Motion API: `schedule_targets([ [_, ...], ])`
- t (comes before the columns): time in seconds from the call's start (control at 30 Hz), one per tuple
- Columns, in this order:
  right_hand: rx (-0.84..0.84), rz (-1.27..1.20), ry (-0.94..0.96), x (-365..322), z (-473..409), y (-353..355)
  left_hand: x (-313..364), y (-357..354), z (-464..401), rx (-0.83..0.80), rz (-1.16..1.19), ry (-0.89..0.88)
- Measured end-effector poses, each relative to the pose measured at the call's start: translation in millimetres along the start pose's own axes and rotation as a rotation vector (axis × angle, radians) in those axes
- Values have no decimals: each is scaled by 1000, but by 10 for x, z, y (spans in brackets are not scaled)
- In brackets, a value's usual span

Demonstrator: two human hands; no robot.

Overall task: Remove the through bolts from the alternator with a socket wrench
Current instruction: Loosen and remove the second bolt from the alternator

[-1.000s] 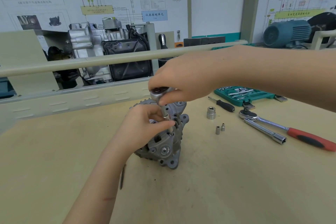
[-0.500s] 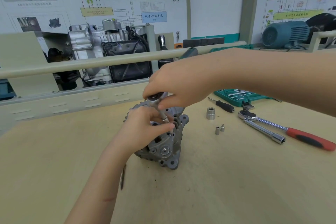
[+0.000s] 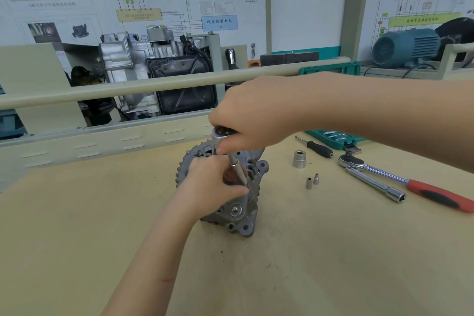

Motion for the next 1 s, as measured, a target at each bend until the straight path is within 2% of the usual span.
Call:
schedule_targets([
  [0.13,150,80,-82,-49,-11,-54,1,-15,-5,44,10,-48],
  [0.43,195,76,-85,-37,28,109,35,67,-7,135,29,-90],
  [0.63,130,-7,-93,-107,156,264,77,73,24,165,74,-108],
  [0.73,33,-66,-76,-158,278,438,94,96,26,187,79,-126],
  [0.8,26,-148,-78,-124,375,559,101,186,45,266,131,-125],
  [0.83,78,-227,-101,-79,428,602,100,262,59,324,167,-119],
  [0.93,349,-565,-275,117,626,525,24,495,120,442,268,-74],
  [1.0,457,-884,-437,201,739,231,-124,590,163,395,295,32],
])
Point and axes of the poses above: each hand's wrist, its own z-axis away from the middle knuckle, its own y-axis out of the back of the hand, x = y × z, the point moved 3 cm from there along -z, towards the middle knuckle, and after that the axes turned 10 degrees about -y, right-handed, at the moved point
